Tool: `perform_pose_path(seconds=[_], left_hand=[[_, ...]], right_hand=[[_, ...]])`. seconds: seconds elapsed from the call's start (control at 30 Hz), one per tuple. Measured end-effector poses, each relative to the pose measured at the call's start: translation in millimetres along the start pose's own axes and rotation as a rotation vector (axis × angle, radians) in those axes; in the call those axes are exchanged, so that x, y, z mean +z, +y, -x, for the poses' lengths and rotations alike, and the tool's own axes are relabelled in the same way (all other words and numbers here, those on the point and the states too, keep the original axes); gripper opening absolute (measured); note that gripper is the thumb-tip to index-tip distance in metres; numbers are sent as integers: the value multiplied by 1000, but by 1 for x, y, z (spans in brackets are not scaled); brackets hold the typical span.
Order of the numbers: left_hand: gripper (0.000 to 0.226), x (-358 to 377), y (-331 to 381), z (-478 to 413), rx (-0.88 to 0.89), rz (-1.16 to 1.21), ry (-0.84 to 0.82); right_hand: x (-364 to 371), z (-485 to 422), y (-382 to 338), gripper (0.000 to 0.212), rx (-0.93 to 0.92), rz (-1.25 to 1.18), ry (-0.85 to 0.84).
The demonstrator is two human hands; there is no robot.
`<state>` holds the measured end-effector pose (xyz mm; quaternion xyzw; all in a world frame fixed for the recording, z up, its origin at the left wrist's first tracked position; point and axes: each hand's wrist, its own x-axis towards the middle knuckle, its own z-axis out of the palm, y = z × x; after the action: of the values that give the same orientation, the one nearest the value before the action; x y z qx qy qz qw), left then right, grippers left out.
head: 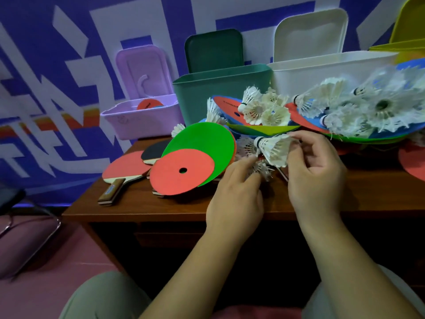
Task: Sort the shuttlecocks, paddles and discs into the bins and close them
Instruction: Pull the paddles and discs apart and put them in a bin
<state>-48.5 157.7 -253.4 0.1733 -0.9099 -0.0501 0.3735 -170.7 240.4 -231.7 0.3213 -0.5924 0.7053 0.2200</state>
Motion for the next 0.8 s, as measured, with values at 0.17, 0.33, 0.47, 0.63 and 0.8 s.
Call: perform_pose_path(seconds=[0.17,0.33,0.47,0.63,0.8], left_hand=[[37,-1,0,2,-13,26,6],[43,-8,-2,5,6,155,102],[39,-16,1,8,6,329,241],[40,-32,3,2,-45,451,335],[34,-66,-4,-30,-197,535,414]], right_hand=[[0,1,1,21,8,41,-17],[-2,3,-8,17,126,-10,-16],[-4,5,-21,14,298,-165,32],[-3,1,-36,18,416,-344,26],[5,-17,-40,23,610,-546,30]])
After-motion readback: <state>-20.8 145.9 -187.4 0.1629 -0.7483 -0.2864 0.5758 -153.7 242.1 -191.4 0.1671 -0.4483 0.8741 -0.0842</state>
